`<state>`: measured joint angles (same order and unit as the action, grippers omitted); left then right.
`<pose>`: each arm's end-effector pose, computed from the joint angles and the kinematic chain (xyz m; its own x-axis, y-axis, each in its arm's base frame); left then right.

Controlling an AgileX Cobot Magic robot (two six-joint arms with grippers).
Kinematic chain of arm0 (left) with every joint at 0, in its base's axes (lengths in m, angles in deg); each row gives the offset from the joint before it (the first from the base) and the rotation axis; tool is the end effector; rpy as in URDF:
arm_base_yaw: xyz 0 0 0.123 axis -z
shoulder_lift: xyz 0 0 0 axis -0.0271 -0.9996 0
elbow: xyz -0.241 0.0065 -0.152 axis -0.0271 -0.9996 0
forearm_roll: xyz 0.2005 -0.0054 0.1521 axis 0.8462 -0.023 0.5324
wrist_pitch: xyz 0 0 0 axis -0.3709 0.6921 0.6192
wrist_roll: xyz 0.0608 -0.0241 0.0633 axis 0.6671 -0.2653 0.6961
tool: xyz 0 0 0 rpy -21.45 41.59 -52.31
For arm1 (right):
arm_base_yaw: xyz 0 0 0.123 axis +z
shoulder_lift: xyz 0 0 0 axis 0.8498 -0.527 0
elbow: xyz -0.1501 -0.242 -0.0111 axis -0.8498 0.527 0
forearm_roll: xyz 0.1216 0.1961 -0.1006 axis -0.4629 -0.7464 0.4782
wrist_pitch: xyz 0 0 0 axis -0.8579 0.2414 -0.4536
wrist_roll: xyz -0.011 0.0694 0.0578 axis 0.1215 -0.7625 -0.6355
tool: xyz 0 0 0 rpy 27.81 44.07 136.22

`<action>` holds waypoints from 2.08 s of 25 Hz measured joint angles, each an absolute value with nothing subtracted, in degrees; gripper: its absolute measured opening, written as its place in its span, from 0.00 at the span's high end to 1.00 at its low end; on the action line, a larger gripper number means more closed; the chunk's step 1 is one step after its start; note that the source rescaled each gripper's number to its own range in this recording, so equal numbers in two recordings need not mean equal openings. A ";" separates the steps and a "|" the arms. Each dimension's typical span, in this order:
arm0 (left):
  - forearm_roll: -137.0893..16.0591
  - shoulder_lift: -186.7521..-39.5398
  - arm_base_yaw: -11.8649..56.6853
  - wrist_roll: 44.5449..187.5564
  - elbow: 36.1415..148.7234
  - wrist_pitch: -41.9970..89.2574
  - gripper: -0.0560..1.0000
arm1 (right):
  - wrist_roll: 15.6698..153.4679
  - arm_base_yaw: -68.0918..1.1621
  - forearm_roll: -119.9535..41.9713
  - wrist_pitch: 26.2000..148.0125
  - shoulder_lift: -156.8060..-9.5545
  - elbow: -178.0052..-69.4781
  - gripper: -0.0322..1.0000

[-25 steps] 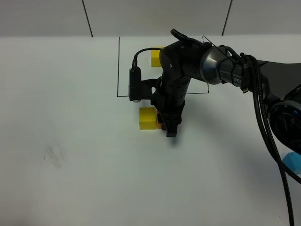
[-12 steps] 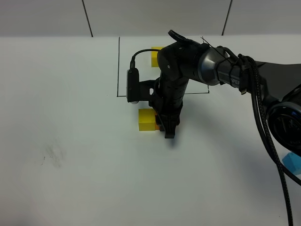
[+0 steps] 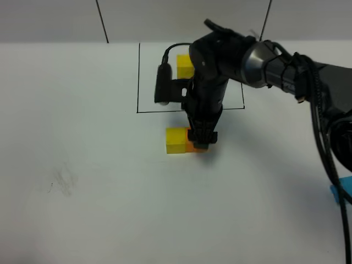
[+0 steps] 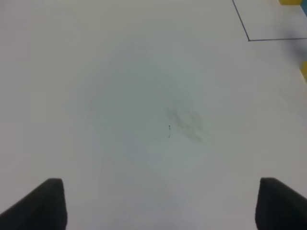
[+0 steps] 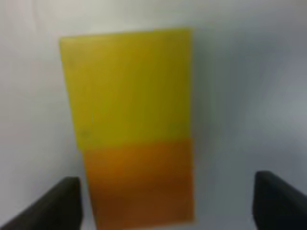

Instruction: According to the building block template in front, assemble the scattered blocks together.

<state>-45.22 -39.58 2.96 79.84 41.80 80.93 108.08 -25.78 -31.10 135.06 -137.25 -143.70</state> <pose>-0.0067 0.0030 0.2781 -0.4504 0.0130 -0.8927 0.0441 0.9990 -0.0077 0.3876 0.2461 0.1610 -0.1842 -0.9744 -0.1290 -0.9702 0.2013 -0.1352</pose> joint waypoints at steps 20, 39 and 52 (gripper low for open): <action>-45.22 -39.58 2.96 79.84 41.80 80.93 0.30 | 63.06 -52.77 -22.07 130.73 -96.89 -104.46 0.06; -45.22 -39.58 2.96 79.95 41.80 80.93 0.30 | 62.28 -56.75 -26.04 115.17 -98.42 -83.68 0.07; -45.22 -39.58 2.96 80.01 41.80 80.93 0.30 | 62.03 -58.60 -26.44 105.96 -105.23 -81.29 0.10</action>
<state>-45.22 -39.58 2.96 80.01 41.80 80.93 62.03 -58.60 -26.44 105.96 -105.23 -81.29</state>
